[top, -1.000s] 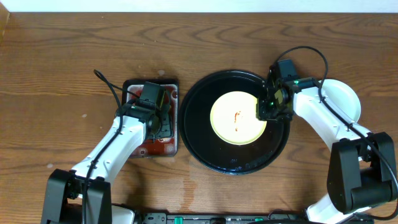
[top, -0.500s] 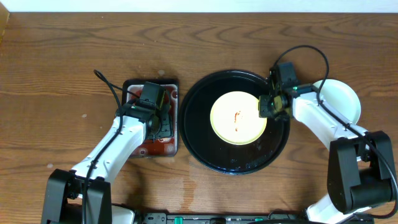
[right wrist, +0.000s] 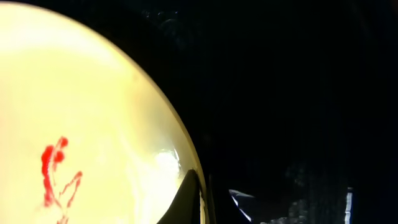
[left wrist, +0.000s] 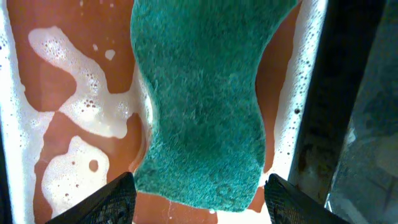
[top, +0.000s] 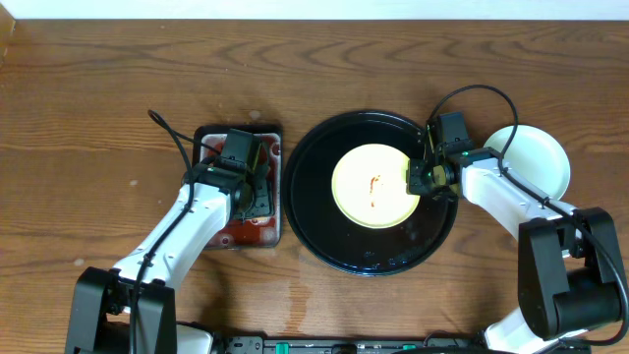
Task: Clean dirty plates on tray and stack at the side
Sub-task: 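Slide the yellow plate to the tray center with the right gripper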
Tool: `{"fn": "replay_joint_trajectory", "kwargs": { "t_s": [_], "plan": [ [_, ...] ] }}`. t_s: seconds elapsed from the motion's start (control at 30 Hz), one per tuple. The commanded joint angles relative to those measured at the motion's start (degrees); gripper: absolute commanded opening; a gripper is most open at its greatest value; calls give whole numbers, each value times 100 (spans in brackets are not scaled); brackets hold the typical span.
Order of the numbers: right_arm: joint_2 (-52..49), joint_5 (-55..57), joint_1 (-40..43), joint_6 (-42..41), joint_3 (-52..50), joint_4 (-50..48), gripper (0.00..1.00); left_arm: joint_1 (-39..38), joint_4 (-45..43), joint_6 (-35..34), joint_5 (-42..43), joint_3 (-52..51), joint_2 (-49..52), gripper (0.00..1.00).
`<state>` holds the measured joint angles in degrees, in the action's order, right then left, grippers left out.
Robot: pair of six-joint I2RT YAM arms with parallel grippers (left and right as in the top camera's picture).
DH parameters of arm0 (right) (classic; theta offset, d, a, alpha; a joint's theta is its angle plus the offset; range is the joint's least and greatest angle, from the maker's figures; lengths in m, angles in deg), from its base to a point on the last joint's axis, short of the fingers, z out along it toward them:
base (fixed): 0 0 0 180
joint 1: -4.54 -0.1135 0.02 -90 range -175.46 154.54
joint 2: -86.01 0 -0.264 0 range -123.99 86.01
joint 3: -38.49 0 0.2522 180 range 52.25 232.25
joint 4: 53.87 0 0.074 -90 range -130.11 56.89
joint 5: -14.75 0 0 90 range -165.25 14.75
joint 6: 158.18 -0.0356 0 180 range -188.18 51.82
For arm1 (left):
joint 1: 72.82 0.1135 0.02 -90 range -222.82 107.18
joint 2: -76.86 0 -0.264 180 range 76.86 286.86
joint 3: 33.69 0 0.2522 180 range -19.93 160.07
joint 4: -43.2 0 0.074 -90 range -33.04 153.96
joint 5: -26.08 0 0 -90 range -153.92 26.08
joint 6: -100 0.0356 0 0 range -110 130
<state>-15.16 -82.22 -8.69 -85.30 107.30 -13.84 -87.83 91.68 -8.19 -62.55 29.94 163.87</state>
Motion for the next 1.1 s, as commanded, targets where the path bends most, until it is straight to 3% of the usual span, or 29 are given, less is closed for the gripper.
{"fn": "replay_joint_trajectory", "kwargs": {
  "t_s": [0.0, 0.57, 0.7, 0.83, 0.97, 1.07],
  "plan": [
    [-20, -251, -37, 0, -107, 9, 1, 20, -144, -31, -7, -4, -15, 68],
    [-20, -254, -37, 0, -118, 33, 1, 22, -1047, -31, -251, -4, 326, 66],
    [-20, -254, -37, 0, -118, 33, 1, 22, -1047, -33, -590, -4, 660, 60],
    [-20, -251, -37, 0, -118, 35, 1, 22, -1069, -33, -612, -4, 938, 39],
    [-20, -251, -37, 0, -120, 42, 1, 22, -1104, -33, -612, -4, 986, 8],
    [-20, -251, -37, 0, -120, 42, 1, 22, -1108, -28, -614, -2, 944, 8]
  ]
}}
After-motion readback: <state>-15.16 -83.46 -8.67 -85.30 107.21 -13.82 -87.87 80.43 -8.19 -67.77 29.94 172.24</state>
